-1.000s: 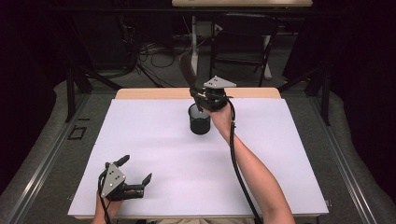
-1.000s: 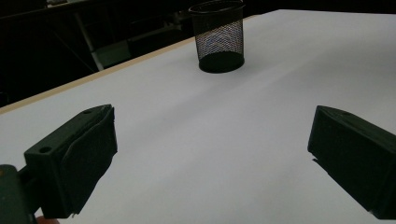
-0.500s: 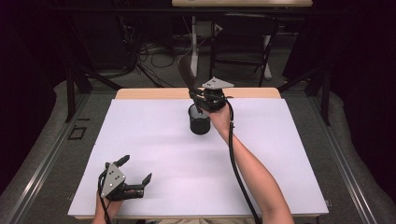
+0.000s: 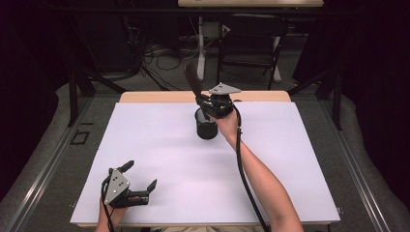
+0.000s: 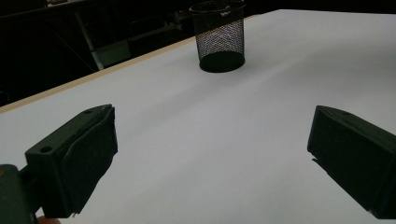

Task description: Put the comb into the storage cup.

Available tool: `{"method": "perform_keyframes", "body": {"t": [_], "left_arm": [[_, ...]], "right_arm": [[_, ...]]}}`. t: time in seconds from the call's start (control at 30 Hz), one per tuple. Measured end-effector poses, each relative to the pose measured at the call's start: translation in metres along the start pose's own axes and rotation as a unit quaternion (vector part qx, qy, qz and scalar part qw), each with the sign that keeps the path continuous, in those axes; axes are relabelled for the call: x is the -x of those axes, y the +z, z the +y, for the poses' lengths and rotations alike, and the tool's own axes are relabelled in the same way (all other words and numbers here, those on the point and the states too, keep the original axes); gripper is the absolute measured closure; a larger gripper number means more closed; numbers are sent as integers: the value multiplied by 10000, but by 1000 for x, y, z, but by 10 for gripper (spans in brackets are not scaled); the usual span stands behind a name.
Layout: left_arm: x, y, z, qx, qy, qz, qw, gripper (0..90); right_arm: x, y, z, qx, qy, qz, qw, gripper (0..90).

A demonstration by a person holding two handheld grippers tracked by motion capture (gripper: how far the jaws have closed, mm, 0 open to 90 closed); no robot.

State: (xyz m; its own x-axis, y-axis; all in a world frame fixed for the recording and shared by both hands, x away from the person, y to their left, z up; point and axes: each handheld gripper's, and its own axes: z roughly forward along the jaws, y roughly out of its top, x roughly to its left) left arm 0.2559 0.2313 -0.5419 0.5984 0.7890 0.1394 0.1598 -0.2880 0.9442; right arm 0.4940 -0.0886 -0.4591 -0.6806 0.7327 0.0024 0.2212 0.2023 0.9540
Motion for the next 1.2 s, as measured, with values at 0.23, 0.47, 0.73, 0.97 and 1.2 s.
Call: {"method": "perform_keyframes", "body": {"t": [0.23,0.47,0.73,0.97,1.2], "left_arm": [[1,-1,0,12,-4,-5,10000,16],[0,-1,0,15,2,-2,10000,16],[0,0,0,8,2,0,10000,16],[0,-1,0,18,5,-8,10000,16],[0,0,0,15,-2,-5,10000,17]], "right_arm": [[1,1,-4,-71,11,-28,10000,724],[4,2,-7,-167,0,-37,9999,724],[3,3,-11,-224,-21,-18,9997,724],[4,3,-14,-280,-2,-7,9996,724],[4,5,-16,-307,-19,13,9995,723]]}}
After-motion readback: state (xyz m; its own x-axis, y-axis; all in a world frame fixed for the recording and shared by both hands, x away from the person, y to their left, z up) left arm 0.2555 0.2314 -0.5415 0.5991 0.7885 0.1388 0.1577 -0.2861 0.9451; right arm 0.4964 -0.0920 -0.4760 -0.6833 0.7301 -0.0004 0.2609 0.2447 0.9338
